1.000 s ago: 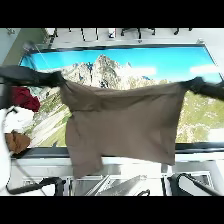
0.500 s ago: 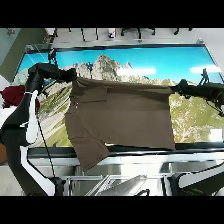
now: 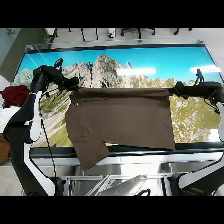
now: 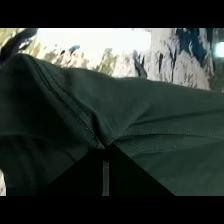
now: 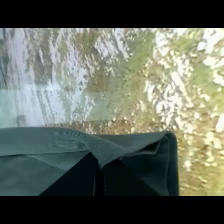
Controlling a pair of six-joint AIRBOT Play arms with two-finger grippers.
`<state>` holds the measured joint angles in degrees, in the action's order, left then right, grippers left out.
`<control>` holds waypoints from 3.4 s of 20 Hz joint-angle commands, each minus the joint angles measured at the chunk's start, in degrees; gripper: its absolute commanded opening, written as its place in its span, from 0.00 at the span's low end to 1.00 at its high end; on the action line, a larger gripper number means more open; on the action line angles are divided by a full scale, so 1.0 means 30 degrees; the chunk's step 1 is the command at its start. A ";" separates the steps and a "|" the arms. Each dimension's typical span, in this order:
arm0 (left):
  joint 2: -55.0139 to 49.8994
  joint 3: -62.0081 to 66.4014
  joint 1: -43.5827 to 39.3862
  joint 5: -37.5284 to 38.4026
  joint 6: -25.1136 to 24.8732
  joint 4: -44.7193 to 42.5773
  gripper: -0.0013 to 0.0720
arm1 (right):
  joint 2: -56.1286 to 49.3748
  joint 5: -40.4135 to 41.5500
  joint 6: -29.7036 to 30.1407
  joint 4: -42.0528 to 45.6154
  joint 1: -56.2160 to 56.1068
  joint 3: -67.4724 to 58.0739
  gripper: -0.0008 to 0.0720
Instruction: Fold the shirts.
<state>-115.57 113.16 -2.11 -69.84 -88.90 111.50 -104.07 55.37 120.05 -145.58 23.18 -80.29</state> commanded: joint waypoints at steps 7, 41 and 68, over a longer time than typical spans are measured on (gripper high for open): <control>0.0007 -0.1749 -0.0918 -0.4248 0.1027 -0.3708 0.04 | -0.0539 -0.0539 -0.0022 0.1836 -0.0226 -0.0044 0.04; 1.8542 -2.4414 0.1909 -0.1508 0.1559 -0.1902 0.85 | 1.0520 0.4991 -0.2076 0.6528 0.4736 1.2021 0.85; 1.9132 -2.5973 0.0379 -0.0102 -0.1501 0.3184 0.04 | 0.8590 0.6309 -0.2455 0.9100 0.4167 1.3916 0.84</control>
<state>-61.36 34.33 -2.94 -67.83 -93.32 122.26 -77.49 75.18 112.97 -119.74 36.67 -39.79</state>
